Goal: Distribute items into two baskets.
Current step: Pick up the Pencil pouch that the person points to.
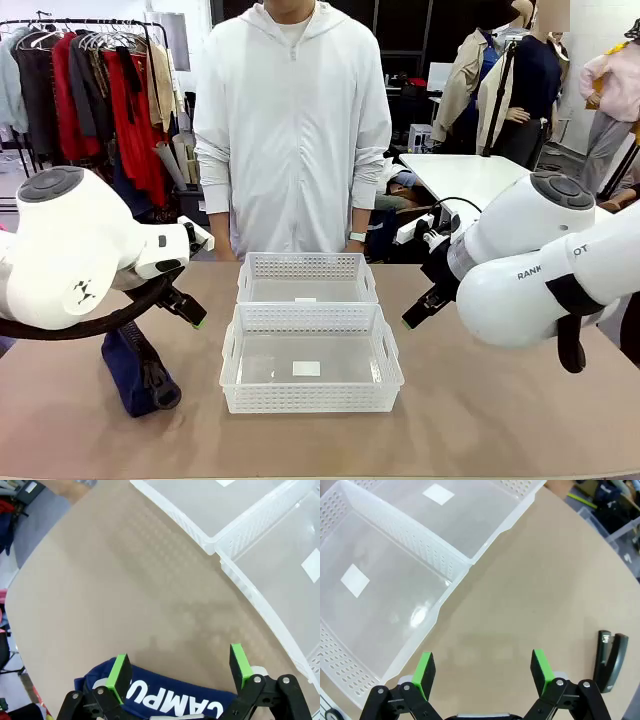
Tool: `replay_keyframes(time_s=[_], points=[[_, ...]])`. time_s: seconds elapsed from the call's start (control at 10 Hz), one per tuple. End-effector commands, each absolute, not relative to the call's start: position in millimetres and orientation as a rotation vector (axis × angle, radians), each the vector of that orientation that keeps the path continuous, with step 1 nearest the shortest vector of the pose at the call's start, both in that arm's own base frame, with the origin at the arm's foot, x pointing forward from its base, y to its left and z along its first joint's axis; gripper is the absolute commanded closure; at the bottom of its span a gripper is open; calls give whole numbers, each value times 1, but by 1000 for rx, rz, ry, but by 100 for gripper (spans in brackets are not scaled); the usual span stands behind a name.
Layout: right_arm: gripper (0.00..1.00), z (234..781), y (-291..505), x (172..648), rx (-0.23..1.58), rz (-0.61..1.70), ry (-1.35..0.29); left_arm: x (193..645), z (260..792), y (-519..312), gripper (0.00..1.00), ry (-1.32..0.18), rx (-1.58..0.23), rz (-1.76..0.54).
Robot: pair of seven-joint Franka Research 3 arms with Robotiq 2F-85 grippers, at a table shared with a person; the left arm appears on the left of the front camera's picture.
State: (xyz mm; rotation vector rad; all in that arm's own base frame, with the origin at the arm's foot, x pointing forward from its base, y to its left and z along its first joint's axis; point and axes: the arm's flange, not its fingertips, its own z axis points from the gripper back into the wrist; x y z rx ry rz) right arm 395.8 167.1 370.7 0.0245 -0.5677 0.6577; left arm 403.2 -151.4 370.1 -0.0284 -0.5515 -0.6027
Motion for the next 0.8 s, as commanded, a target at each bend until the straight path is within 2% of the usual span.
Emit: replay_keyframes(time_s=[0.0,0.7], points=[[0,371,167,396,25,658,-568,403,370,-151,0,-552,-28,-603],[0,371,167,396,25,658,-568,403,370,-151,0,-552,-28,-603]])
